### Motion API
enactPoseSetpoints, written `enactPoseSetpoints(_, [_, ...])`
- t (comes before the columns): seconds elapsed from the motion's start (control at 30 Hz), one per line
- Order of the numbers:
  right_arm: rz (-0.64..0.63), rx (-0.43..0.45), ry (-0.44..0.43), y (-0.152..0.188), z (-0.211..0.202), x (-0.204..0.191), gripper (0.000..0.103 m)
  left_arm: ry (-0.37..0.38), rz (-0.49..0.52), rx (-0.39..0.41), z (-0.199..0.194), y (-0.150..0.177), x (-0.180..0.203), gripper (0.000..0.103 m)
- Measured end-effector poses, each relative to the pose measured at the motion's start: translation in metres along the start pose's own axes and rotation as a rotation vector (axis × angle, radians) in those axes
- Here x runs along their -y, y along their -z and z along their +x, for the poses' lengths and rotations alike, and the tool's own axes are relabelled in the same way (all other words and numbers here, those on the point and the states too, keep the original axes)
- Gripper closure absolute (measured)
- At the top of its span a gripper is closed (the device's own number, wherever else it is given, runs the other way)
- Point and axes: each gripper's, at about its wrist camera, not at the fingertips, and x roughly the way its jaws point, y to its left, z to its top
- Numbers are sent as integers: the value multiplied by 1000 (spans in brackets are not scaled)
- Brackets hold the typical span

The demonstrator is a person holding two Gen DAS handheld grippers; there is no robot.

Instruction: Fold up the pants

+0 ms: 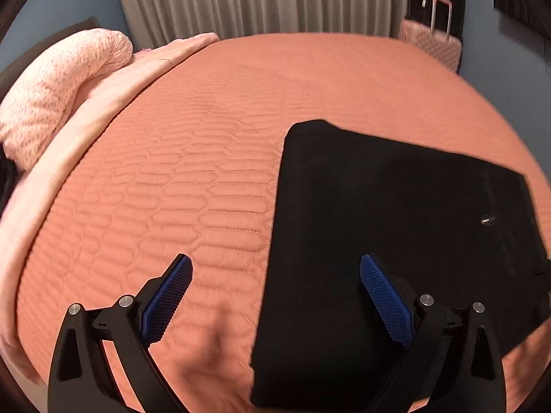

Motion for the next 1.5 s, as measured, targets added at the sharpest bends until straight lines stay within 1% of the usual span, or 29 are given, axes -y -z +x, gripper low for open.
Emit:
enactPoseSetpoints(0.03, [1,-11,-4,3,10,2,40,-5,13,-6,1,2,1,6])
enactPoseSetpoints(0.1, [136,-10,-53,5,4,16,36,-84,94,-68,20,16,6,5])
enactPoseSetpoints(0.13, [180,0,-59,4,-4,19,37,-67,81,-52,20,15,0,5])
enactPoseSetpoints(0.17, [191,33,-57,1,-20,14,36,-61,33,-42,12,14,-8,6])
enactPoseSetpoints(0.23, [157,52,-64,0,-31,6,36,-61,-3,-27,-3,11,-16,7])
enactPoseSetpoints(0.27, [117,36,-62,1,-27,0,36,-48,-9,-3,-14,10,-15,6])
enactPoseSetpoints(0.33, [48,-33,5,10,-9,-7,36,-41,24,4,-21,12,-6,6])
enactPoseSetpoints(0.37, [39,-90,24,17,5,-7,36,-53,62,-16,-16,15,1,6])
enactPoseSetpoints(0.4, [89,-86,-2,20,3,-2,36,-78,103,-52,-9,21,9,6])
enactPoseSetpoints(0.43, [181,-75,-31,21,-9,7,36,-97,142,-102,-1,27,15,8])
enactPoseSetpoints(0.47, [226,-63,-39,21,-19,11,36,-107,159,-119,-3,32,20,9])
enactPoseSetpoints(0.5, [251,-42,-27,21,-33,14,36,-101,149,-99,-13,32,19,8])
enactPoseSetpoints(0.57, [255,12,5,18,-65,15,36,-51,119,-79,-33,30,15,7])
enactPoseSetpoints(0.67, [254,50,35,12,-99,15,34,2,88,-61,-64,27,18,7])
enactPoseSetpoints(0.7, [254,61,37,10,-108,13,31,16,98,-53,-76,27,23,6])
enactPoseSetpoints(0.77, [247,103,55,8,-124,8,14,20,122,-25,-98,30,33,6])
enactPoseSetpoints(0.83, [222,123,46,-1,-128,8,14,22,148,13,-118,35,43,6])
enactPoseSetpoints(0.93, [151,128,46,-4,-118,-6,14,35,169,20,-126,43,58,6])
enactPoseSetpoints(0.97, [106,96,63,-11,-105,-10,14,40,175,3,-120,46,63,6])
enactPoseSetpoints(1.03, [92,57,82,-12,-84,-5,14,29,172,-46,-103,47,64,6])
enactPoseSetpoints(1.1, [153,44,-18,-12,-62,13,14,28,144,-15,-92,42,51,6])
enactPoseSetpoints(1.2, [200,-24,-104,-24,-24,39,14,37,96,-48,-54,18,22,6])
enactPoseSetpoints(1.23, [206,-34,-107,-29,-16,44,13,62,71,-65,-39,10,10,6])
enactPoseSetpoints(1.3, [224,-48,-146,-44,3,57,13,179,22,-136,0,-6,-15,6])
enactPoseSetpoints(1.33, [229,-57,-150,-50,12,61,13,231,-2,-182,20,-11,-24,6])
enactPoseSetpoints(1.37, [223,-69,-172,-58,24,63,12,292,-43,-264,47,-13,-35,6])
enactPoseSetpoints(1.4, [217,-80,-190,-62,34,62,11,322,-79,-302,63,-14,-41,7])
enactPoseSetpoints(1.47, [219,-119,-232,-67,56,60,11,414,-145,-351,90,-13,-49,7])
enactPoseSetpoints(1.5, [227,-146,-256,-68,69,57,11,427,-155,-333,92,-14,-49,6])
